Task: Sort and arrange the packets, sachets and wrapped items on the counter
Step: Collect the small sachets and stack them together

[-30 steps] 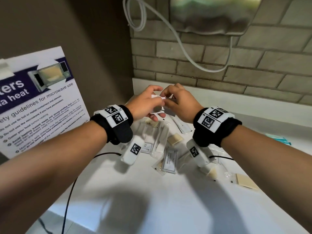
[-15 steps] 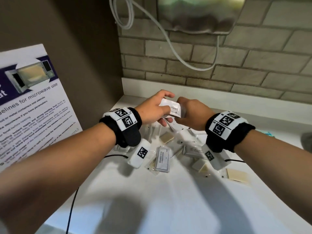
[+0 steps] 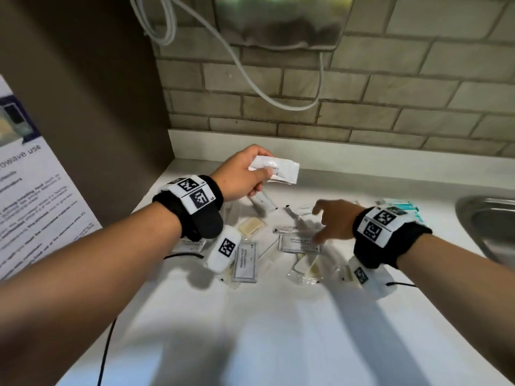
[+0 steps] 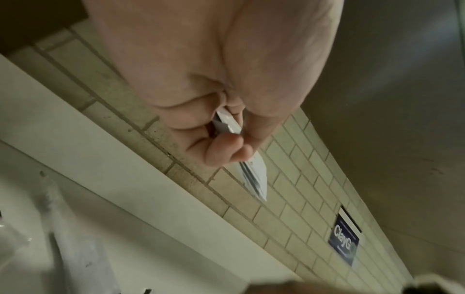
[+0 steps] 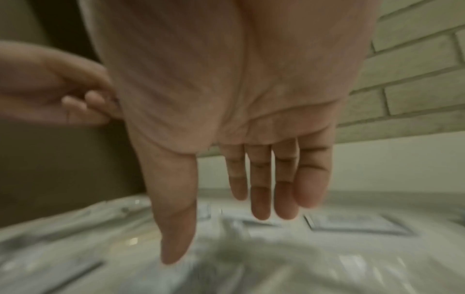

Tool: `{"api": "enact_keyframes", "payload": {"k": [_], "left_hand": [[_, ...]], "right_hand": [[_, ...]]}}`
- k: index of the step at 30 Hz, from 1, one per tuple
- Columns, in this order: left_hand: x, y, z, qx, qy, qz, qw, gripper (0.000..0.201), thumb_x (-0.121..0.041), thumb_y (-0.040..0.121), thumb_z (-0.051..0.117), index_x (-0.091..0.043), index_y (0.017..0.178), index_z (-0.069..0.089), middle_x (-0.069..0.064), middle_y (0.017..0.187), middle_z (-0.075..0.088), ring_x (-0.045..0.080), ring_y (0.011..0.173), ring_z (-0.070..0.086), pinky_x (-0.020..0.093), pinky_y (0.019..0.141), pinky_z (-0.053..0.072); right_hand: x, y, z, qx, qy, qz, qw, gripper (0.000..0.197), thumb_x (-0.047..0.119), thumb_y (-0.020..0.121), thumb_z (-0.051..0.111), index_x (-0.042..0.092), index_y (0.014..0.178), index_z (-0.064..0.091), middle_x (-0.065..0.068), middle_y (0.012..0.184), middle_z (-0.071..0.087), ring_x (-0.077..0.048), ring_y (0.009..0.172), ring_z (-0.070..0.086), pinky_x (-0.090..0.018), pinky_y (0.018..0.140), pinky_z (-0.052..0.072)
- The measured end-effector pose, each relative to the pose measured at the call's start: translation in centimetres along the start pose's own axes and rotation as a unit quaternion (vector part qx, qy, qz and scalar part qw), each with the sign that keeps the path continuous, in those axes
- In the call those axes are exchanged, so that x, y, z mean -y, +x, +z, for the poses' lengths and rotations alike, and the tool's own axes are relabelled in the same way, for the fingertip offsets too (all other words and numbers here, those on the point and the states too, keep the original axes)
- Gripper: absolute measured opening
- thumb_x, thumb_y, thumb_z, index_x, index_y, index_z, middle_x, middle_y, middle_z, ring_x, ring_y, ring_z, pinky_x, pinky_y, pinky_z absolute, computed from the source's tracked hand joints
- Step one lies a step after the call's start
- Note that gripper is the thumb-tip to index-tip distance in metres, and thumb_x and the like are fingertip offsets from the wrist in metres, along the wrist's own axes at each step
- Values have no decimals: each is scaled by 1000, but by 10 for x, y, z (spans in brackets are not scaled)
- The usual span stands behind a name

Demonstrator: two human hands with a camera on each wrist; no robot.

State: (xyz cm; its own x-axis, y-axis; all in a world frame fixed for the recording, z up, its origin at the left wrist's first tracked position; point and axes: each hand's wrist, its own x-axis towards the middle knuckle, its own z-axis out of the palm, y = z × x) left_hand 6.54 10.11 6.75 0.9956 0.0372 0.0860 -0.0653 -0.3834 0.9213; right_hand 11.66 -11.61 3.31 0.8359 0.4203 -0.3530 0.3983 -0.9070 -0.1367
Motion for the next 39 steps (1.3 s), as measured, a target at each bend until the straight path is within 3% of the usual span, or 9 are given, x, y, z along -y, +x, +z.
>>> {"api": "enact_keyframes", "payload": {"k": [5,14,19,22,27,31,34,36,39], "left_hand": [[6,-1,-9,-22,-9,-8,1000,18,-5,95,52,-14,110,51,7,76,55,11,51,47,21,42,39],[21,-7,-5,-11,23,-39,999,19,-9,95,54,-15,113,55,1,70,55,10,53,49,21,45,41],[21,-4,-4,-18,30,-45,998,19,-10,96,53,-16,114,55,0,70,56,8,52,48,19,44,41],[20,0,-5,-23,28,-44,998,20,-9,96,53,-15,114,54,2,71,55,8,51,48,18,42,40],[24,7,-3,-26,36,-43,998,18,-9,96,54,-17,111,54,3,67,54,3,44,47,16,42,40],[30,11,-6,-33,36,-51,997,19,-9,95,54,-16,113,54,1,66,53,-1,40,46,15,41,39],[36,11,-9,-32,49,-63,996,18,-11,95,54,-19,112,54,2,64,54,4,43,46,15,40,38],[41,11,-10,-31,52,-71,996,19,-10,95,54,-19,112,55,4,67,56,9,48,47,15,41,39],[49,10,-9,-27,51,-93,994,22,-7,94,54,-18,114,55,7,75,58,11,54,50,19,46,42]], "right_hand": [[6,-5,34,33,-34,-42,998,54,40,84,68,14,129,52,-5,119,60,-23,108,60,-35,95,50],[39,13,47,15,-51,-121,991,42,25,86,67,19,126,53,-5,117,63,-23,103,62,-28,83,50],[36,20,20,60,51,-94,992,51,44,72,79,28,117,62,8,111,64,-15,101,59,-25,84,44],[25,51,-1,-12,67,-66,995,32,42,80,71,26,106,67,4,111,68,-18,98,61,-29,91,48],[10,93,1,-26,-28,-25,999,46,26,93,55,22,139,48,-3,139,55,-27,125,54,-34,105,43],[6,98,10,3,-126,-53,991,43,29,93,54,20,135,50,-2,136,53,-27,125,50,-35,102,43],[6,99,5,-30,-124,-38,991,34,30,93,52,21,124,58,-4,127,59,-28,120,48,-39,97,44],[9,96,-3,-55,-77,-40,995,16,27,92,54,16,101,63,-8,114,64,-28,103,54,-33,83,45],[15,87,-21,-100,75,-78,989,26,20,91,61,15,72,44,-12,88,55,-24,81,49,-27,69,35]]}}
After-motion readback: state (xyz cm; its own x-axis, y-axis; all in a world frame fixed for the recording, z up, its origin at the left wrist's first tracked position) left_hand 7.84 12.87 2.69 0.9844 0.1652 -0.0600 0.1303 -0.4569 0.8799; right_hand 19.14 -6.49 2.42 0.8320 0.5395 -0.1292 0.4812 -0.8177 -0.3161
